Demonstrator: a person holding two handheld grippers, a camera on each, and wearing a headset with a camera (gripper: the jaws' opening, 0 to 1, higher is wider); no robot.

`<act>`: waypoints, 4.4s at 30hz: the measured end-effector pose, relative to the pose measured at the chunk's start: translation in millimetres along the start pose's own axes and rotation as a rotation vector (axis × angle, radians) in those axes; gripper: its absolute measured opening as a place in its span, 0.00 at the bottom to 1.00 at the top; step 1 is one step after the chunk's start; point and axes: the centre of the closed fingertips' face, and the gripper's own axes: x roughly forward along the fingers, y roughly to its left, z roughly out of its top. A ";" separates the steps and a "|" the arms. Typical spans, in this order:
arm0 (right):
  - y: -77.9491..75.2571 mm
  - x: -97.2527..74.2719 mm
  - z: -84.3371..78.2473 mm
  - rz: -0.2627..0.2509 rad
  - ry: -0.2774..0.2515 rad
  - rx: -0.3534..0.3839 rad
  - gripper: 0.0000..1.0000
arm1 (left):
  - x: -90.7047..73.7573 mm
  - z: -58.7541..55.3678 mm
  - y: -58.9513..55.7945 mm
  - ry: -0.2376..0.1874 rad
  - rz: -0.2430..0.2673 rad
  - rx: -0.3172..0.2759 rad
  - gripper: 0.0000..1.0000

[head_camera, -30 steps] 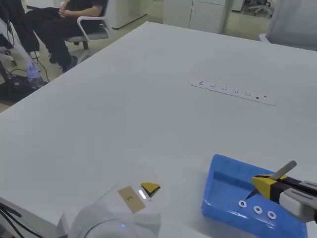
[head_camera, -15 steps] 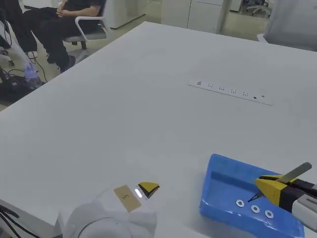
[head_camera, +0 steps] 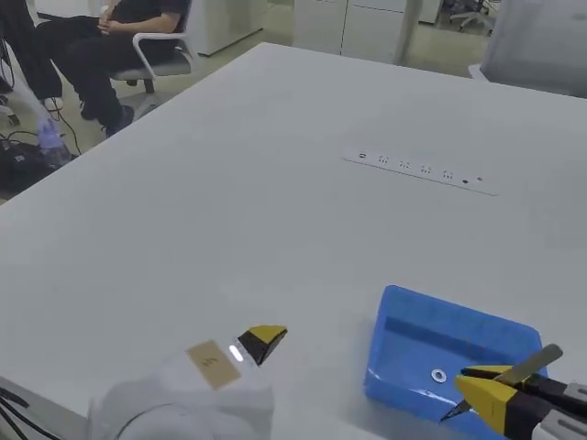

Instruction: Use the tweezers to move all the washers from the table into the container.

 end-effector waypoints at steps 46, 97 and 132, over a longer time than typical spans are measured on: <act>-6.1 11.6 -49.2 -0.001 0.102 -0.122 0.04 | 1.1 1.5 -4.6 -0.020 -0.026 -0.022 0.90; 3.7 -2.5 19.1 0.074 -0.121 0.063 0.03 | -0.4 1.0 -3.4 -0.007 -0.018 -0.011 0.88; -53.7 54.7 7.7 -0.017 -0.005 0.017 0.03 | 0.5 -3.9 -3.2 0.022 -0.018 0.004 0.85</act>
